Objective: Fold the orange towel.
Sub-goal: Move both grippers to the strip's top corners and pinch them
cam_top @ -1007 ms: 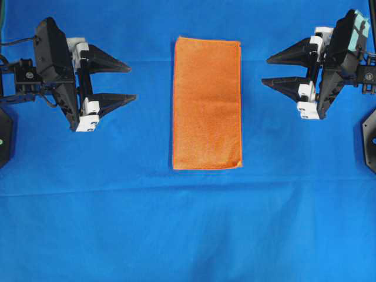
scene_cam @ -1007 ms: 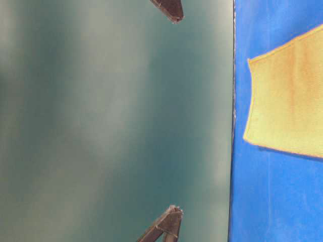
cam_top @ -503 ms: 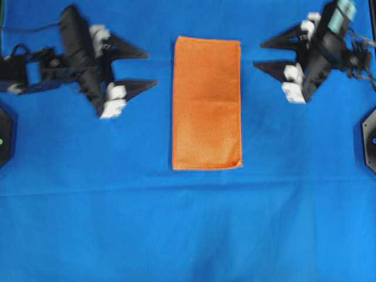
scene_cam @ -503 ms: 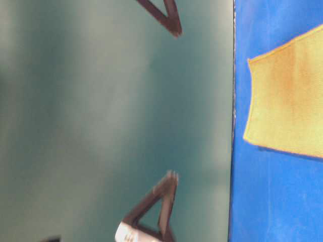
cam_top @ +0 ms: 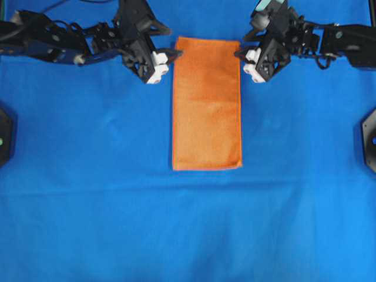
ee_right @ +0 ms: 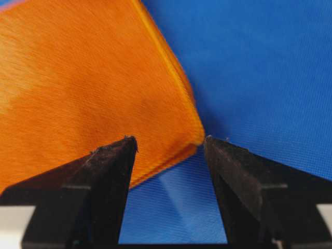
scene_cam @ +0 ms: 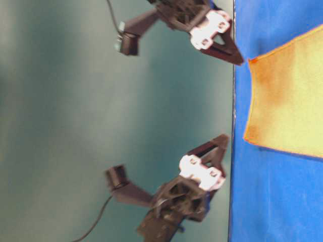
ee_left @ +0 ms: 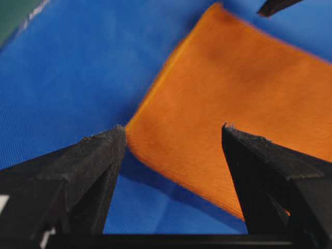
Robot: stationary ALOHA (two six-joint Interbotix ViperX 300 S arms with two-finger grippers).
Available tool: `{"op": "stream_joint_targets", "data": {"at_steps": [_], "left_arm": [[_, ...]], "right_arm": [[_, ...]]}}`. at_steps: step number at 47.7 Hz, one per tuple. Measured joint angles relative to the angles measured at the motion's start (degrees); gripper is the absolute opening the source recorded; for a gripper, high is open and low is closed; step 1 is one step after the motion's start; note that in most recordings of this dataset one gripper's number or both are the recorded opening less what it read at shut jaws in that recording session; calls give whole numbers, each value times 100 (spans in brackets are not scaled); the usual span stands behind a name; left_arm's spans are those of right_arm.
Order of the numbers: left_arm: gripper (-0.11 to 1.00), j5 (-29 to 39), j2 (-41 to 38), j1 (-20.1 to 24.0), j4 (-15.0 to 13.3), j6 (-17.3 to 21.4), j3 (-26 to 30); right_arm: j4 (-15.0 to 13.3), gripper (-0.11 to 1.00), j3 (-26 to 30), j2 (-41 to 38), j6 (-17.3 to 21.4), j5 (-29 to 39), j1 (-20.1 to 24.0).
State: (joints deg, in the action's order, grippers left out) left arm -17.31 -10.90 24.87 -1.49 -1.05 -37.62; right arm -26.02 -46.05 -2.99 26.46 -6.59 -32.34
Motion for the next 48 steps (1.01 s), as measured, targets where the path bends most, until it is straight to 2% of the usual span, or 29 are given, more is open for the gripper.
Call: {"op": "stream_joint_targets", "data": {"at_steps": [11,18,22,29,32,48], "left_arm": [[68,-193,-817,202,0,0,325],[65,-193,-1090,246,0,0,483],[53,-193,-1134,246,-9,9,536],[15,-220,-1187,246,0,18,562],[3,-237,-1187,246,9,26,571],[1,-237,-1187,246,9,79,562]], "right_arm": [[0,59,35,-554,0,-290,-237],[0,57,53,-624,0,-360,-316],[-9,50,53,-633,-26,-387,-334],[-9,9,35,-703,-44,-492,-334],[9,3,-26,-703,-35,-580,-334],[264,3,-149,-694,-35,-791,-334]]}}
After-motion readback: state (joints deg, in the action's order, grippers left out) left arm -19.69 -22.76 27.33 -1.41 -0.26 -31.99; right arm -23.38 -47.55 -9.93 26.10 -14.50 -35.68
